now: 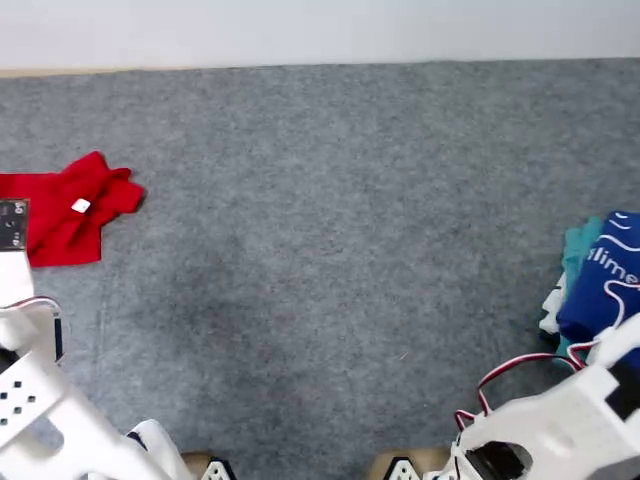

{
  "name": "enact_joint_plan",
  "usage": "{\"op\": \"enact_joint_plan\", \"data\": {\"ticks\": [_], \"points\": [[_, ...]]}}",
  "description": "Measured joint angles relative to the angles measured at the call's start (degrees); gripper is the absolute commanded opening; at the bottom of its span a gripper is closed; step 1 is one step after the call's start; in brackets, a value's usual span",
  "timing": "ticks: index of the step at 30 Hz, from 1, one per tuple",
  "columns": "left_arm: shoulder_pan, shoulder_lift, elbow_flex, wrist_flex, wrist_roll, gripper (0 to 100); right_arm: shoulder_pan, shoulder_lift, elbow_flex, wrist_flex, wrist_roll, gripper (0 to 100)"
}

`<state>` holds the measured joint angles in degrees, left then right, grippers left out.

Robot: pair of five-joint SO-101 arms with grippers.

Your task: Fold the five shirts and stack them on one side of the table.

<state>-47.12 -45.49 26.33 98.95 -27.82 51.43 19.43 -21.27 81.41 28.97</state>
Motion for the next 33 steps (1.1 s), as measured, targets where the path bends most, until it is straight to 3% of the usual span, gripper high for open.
{"op": "enact_joint_plan", "data": {"ticks": [4,10,13,21,27,33], "points": [[0.0,0.0,1.85,0.0,0.0,0,0.79,3.08,0.0,-3.34,1.32,3.7],[0.0,0.0,1.93,0.09,0.0,0,1.32,4.31,0.0,-4.22,2.29,27.8],[0.0,0.0,2.02,0.09,0.0,0,1.76,3.69,0.0,-4.22,-1.32,32.5],[0.0,0.0,2.02,0.09,0.0,0,0.26,-7.82,0.0,-3.6,-4.66,26.6],[0.0,0.0,2.02,0.09,0.0,0,-7.21,-11.69,0.0,4.84,-4.84,0.9],[0.0,0.0,2.02,0.09,0.0,0,-12.4,-11.69,2.29,10.11,-4.84,1.0]]}}
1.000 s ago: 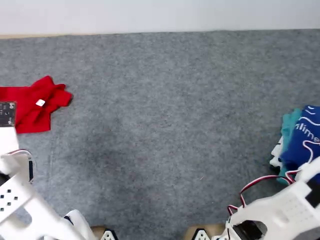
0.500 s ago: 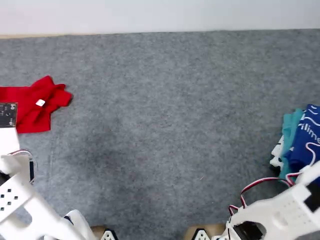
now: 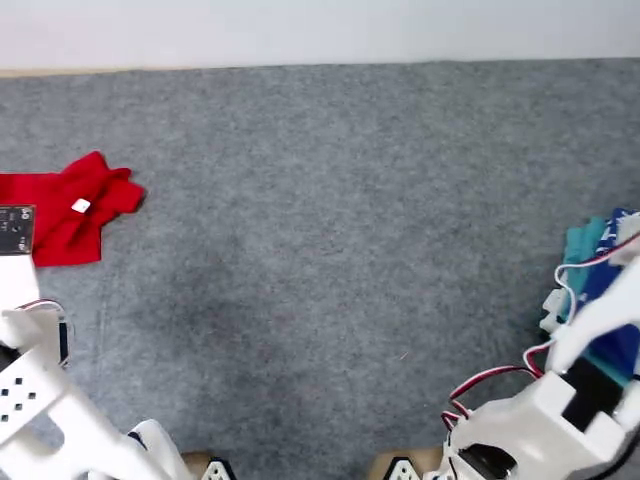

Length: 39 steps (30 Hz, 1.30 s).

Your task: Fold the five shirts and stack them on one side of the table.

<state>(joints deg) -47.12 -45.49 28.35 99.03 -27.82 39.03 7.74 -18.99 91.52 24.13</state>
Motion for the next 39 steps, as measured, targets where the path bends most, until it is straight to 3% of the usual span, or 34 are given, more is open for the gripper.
{"op": "enact_joint_plan", "data": {"ticks": [13,29,39], "points": [[0.0,0.0,0.09,0.0,0.0,0,-1.05,6.15,6.33,2.02,0.0,1.0],[0.0,0.0,0.09,-0.26,0.0,0,0.7,-5.1,3.08,5.71,0.97,1.0],[0.0,0.0,0.09,-0.35,0.0,0,1.05,7.74,15.47,-7.91,1.05,1.0]]}}
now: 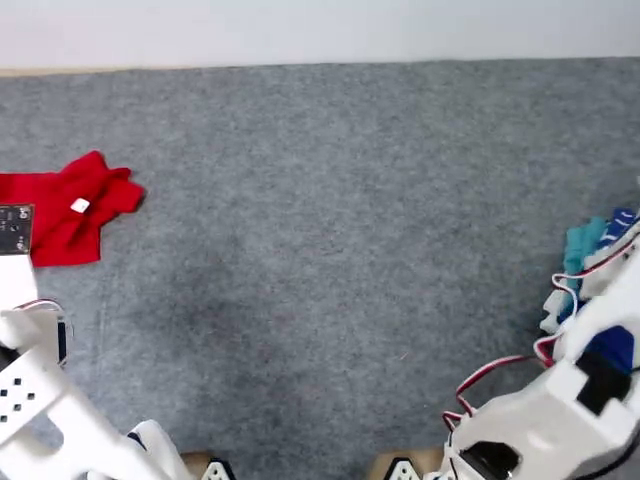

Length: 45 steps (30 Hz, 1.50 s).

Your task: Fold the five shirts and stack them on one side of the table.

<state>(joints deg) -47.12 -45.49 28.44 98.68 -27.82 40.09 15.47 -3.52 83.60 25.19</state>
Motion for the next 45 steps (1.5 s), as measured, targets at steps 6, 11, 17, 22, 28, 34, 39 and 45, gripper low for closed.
{"op": "enact_joint_plan", "data": {"ticks": [6,11,17,22,28,34,39,45], "points": [[0.0,0.0,0.0,0.0,0.0,0,-0.26,3.78,0.18,-2.2,0.0,1.0],[0.0,0.0,0.0,-0.35,0.0,0,-0.44,1.76,-4.66,3.16,0.0,1.0],[0.0,0.0,0.09,-1.23,0.0,0,-0.44,-5.19,-10.11,11.25,0.0,1.0],[0.0,0.0,0.09,-2.11,0.0,0,-0.44,-5.36,-9.23,13.63,0.0,1.0],[0.0,0.0,0.09,-2.11,0.0,0,-0.18,2.02,-2.55,8.0,0.0,1.0],[0.0,0.0,0.09,-2.11,0.0,0,0.7,5.19,-3.34,5.63,0.18,1.0],[0.0,0.0,2.2,-3.87,0.0,0,1.76,2.29,-12.57,8.35,0.18,1.0],[0.0,0.0,3.16,-4.22,0.0,0,6.68,-1.49,-18.46,6.51,4.13,1.0]]}}
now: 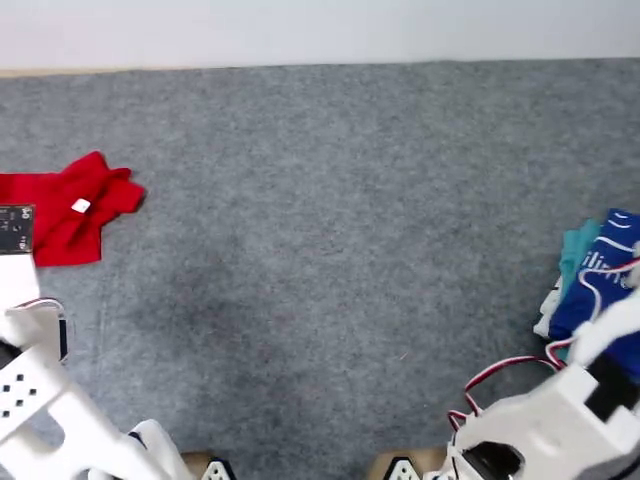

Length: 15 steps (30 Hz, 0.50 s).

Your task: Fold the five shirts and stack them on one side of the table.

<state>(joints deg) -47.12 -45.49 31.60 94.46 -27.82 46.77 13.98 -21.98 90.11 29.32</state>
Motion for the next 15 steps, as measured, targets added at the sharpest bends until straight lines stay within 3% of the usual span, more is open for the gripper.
{"op": "enact_joint_plan", "data": {"ticks": [8,15], "points": [[0.18,0.0,0.0,-0.79,0.0,0,8.44,7.56,0.0,-15.12,8.62,1.0],[4.22,0.0,0.0,-0.97,0.0,0,10.64,17.41,-0.53,-23.91,13.71,1.0]]}}
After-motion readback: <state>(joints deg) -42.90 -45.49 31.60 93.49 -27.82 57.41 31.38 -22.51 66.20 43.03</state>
